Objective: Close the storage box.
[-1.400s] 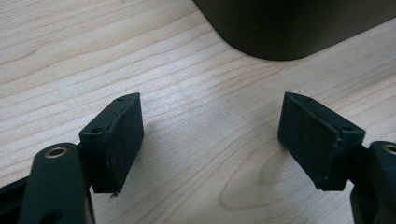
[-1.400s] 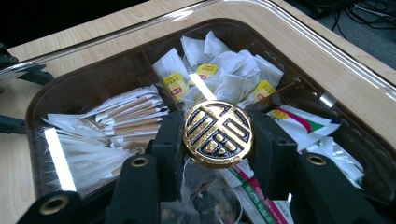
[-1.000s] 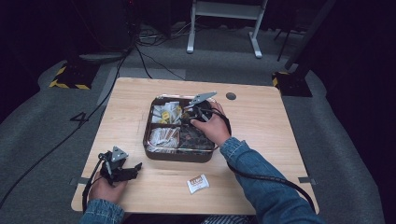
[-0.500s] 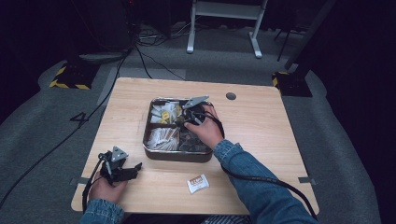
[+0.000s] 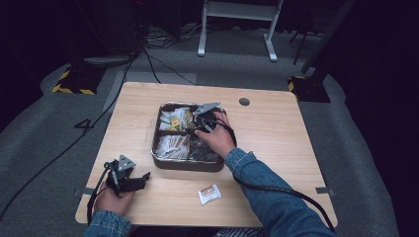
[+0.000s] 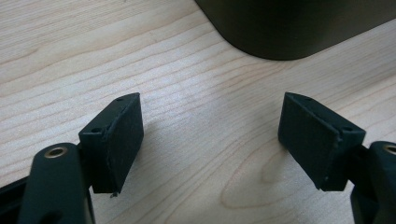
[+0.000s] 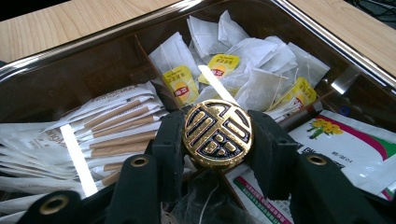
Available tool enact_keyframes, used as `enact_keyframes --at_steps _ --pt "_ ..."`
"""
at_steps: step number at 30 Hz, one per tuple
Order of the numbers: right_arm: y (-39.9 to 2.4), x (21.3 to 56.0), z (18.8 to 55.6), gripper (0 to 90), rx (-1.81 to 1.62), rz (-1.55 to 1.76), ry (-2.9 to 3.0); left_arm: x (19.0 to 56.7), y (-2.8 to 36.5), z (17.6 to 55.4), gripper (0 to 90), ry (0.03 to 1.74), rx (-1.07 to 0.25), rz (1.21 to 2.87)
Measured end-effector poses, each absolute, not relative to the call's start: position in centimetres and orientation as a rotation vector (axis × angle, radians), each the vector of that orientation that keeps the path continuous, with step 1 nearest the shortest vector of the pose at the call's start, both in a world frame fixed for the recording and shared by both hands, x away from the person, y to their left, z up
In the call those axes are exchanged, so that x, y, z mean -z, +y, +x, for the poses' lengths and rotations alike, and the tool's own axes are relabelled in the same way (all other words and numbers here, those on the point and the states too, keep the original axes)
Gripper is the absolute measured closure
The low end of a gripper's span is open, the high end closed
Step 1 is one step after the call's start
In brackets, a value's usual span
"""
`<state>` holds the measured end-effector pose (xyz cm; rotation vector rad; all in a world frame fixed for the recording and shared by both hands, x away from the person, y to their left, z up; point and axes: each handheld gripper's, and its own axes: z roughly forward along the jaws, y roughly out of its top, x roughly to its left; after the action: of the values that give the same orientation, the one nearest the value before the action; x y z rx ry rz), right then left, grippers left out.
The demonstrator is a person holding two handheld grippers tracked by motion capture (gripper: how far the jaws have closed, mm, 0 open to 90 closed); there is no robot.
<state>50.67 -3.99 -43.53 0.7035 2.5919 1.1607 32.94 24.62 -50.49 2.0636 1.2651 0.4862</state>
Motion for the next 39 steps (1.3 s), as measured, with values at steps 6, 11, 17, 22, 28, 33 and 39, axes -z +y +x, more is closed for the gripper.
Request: enact_keyframes --at_steps 6,11,17,22,28,33,39 --pt "-4.06 43.52 50.56 58.7 -1.151 0.705 2.594 50.50 24.60 32.94 22.8 1.266 -0.485 2.061" --pt "-4.25 43.62 50.51 58.7 -1.150 0.717 2.602 50.49 24.62 32.94 22.8 1.265 -0.486 2.064" --pt "-4.29 43.79 50.54 58.7 -1.152 0.718 2.603 50.50 24.60 32.94 22.8 1.266 -0.485 2.061" --pt "-4.10 43.85 50.63 58.6 -1.145 0.717 2.595 50.50 24.60 32.94 22.7 1.266 -0.485 2.061" --pt "-4.16 43.85 50.48 58.5 -1.149 0.721 2.594 50.49 24.62 32.94 22.7 1.265 -0.486 2.064" --pt "-4.25 43.83 50.48 56.9 -1.162 0.726 2.598 50.49 24.62 32.94 22.7 1.266 -0.486 2.063" --pt "-4.87 42.88 50.35 49.8 -1.230 0.733 2.558 50.48 24.61 32.94 22.8 1.266 -0.486 2.064"
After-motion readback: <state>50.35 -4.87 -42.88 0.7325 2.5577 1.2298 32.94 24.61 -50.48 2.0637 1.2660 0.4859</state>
